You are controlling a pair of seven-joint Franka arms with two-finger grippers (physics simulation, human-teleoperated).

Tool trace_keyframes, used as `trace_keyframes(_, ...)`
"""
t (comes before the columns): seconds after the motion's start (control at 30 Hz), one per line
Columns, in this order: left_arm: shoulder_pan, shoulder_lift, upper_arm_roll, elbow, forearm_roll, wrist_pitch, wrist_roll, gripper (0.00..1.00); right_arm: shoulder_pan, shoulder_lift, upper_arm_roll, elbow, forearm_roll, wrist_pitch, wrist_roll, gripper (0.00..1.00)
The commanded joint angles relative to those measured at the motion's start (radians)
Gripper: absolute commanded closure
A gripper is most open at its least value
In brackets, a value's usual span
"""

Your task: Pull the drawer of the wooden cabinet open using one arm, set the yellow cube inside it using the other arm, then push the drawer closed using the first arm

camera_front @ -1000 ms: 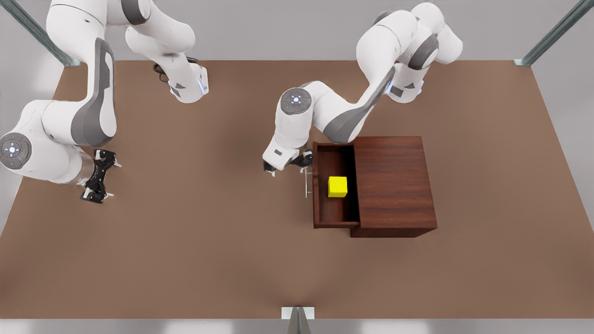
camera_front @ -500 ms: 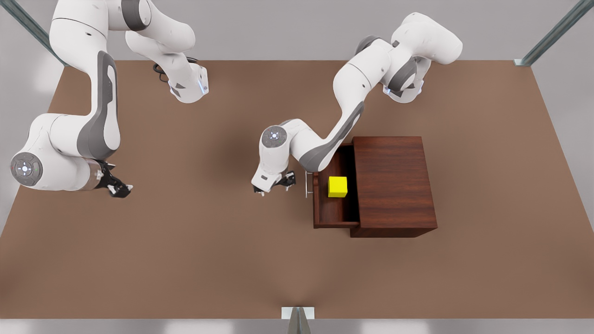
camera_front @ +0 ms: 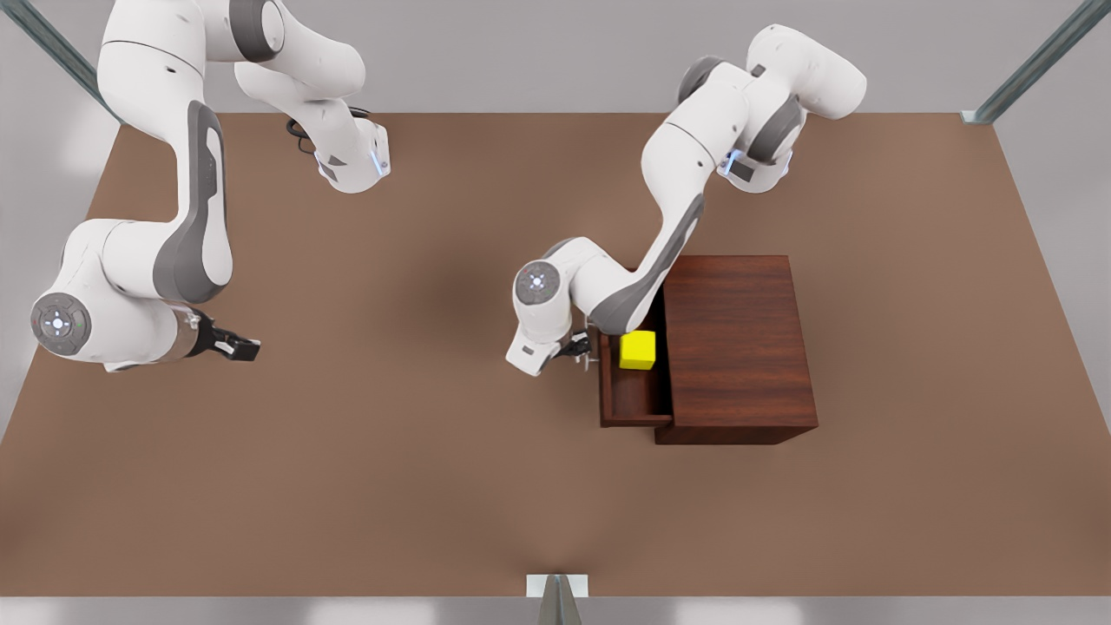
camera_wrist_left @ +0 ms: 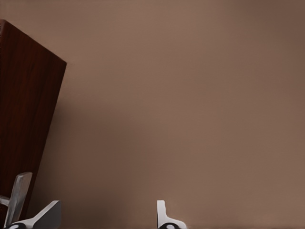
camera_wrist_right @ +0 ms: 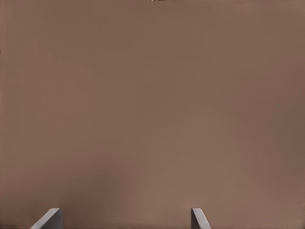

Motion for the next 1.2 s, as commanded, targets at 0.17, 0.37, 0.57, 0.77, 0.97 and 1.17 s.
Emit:
trace_keyframes(0.17,0.039,-0.049,0.000,-0.081,-0.001,0.026,0.188,0.00,0.000,0.000,-0.001,0.002,-0.001,-0.001,-0.256,0.00)
trace_keyframes(0.37,0.085,-0.079,0.000,-0.135,-0.006,0.030,0.283,0.00,0.000,0.000,0.001,0.003,-0.002,-0.001,-0.256,0.00)
trace_keyframes(0.57,0.138,-0.121,-0.001,-0.192,-0.009,0.030,0.374,0.00,-0.002,0.000,-0.001,0.003,-0.001,-0.001,-0.256,0.00)
trace_keyframes(0.77,0.176,-0.158,-0.001,-0.242,-0.010,0.027,0.440,0.00,-0.002,0.000,-0.001,0.003,-0.001,-0.001,-0.257,0.00)
trace_keyframes(0.97,0.171,-0.231,-0.009,-0.112,-0.037,-0.175,0.355,0.00,-0.002,0.000,-0.001,0.003,-0.001,-0.001,-0.257,0.00)
trace_keyframes(1.17,0.513,-0.487,0.002,-0.131,-0.102,-0.445,1.122,0.00,-0.003,0.000,-0.001,0.003,-0.001,-0.001,-0.259,0.00)
